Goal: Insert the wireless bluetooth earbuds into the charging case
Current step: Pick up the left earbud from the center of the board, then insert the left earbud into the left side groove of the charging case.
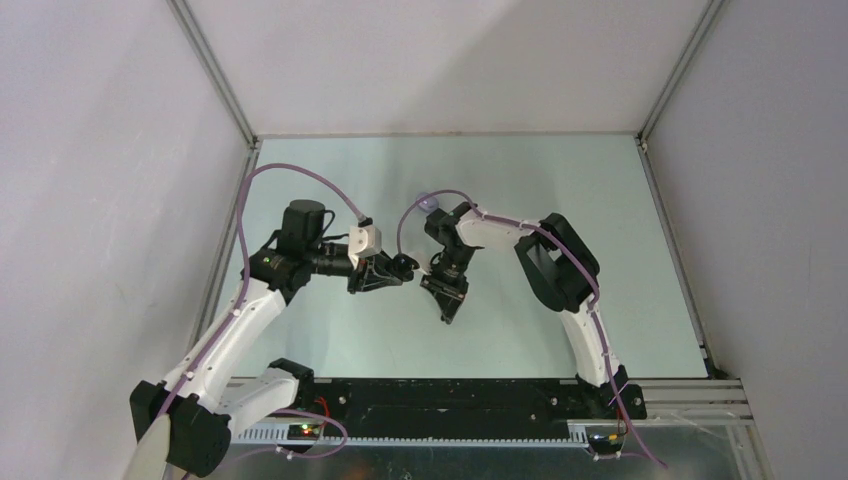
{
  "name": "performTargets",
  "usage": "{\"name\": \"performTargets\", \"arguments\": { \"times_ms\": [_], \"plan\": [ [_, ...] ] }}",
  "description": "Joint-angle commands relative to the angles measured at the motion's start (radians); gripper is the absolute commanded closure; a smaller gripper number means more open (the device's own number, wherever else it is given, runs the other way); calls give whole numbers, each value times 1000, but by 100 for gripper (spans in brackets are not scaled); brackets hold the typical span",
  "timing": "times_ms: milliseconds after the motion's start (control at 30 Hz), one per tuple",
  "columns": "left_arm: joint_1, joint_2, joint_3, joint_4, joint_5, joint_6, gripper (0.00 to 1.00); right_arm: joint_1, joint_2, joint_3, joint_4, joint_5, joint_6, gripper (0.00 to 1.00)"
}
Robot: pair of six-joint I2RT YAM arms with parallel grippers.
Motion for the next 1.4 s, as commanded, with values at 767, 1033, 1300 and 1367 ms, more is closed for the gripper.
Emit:
{"name": "performTargets", "arguments": {
  "times_ms": [767,1033,1300,1367],
  "plan": [
    [3,15,-59,234,83,-205,100,-128,-649,-7,145,163,62,93],
    [-4,-9,-137,590,67,-473,100,54,-821,28,275,464,89,94],
    [-46,49,36,492,6,-436,100,174,-778,270,190,580,47,94],
    [-71,61,16,646,-31,-487,100,196,-769,326,156,593,30,93]
  ]
}}
